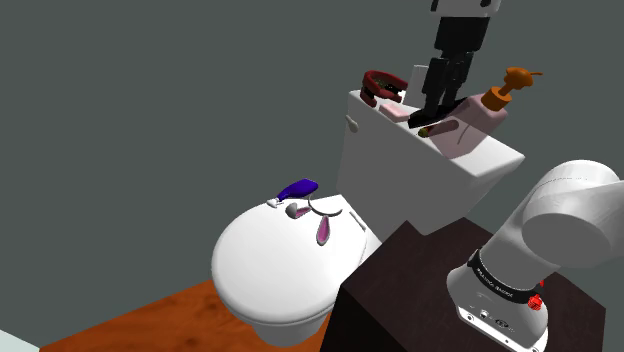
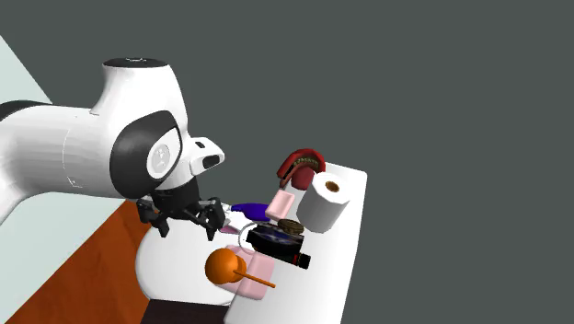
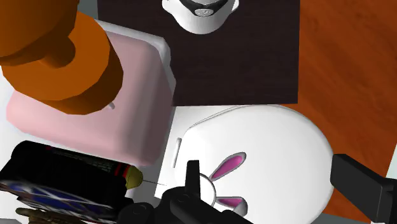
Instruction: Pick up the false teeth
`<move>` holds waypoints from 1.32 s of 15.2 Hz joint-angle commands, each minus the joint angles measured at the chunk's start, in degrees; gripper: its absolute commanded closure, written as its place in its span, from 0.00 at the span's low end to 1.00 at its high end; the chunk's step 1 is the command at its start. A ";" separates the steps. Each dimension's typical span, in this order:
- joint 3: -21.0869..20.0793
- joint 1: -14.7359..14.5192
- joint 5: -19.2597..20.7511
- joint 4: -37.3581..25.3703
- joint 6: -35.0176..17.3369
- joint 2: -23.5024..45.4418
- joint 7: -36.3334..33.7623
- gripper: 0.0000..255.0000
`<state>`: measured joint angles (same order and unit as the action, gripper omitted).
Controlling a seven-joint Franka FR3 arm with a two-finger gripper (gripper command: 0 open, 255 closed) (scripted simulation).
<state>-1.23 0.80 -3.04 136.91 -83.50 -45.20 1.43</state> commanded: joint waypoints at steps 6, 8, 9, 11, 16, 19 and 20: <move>4.45 1.50 3.75 -3.19 -5.08 7.28 5.85 0.00; 6.15 1.96 4.88 -4.95 -6.97 10.47 8.09 0.00; 6.97 2.18 5.35 -5.93 -7.87 12.11 9.20 0.00; 8.59 2.55 6.11 -8.10 -9.58 15.50 11.41 0.00; 12.38 3.27 6.92 -14.74 -13.13 24.44 16.94 0.00; 14.42 3.71 6.59 -19.56 -14.69 30.12 20.33 0.00; 15.07 3.87 6.35 -21.31 -15.10 32.07 21.47 0.00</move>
<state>13.18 4.55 3.51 117.32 -98.01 -15.19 21.72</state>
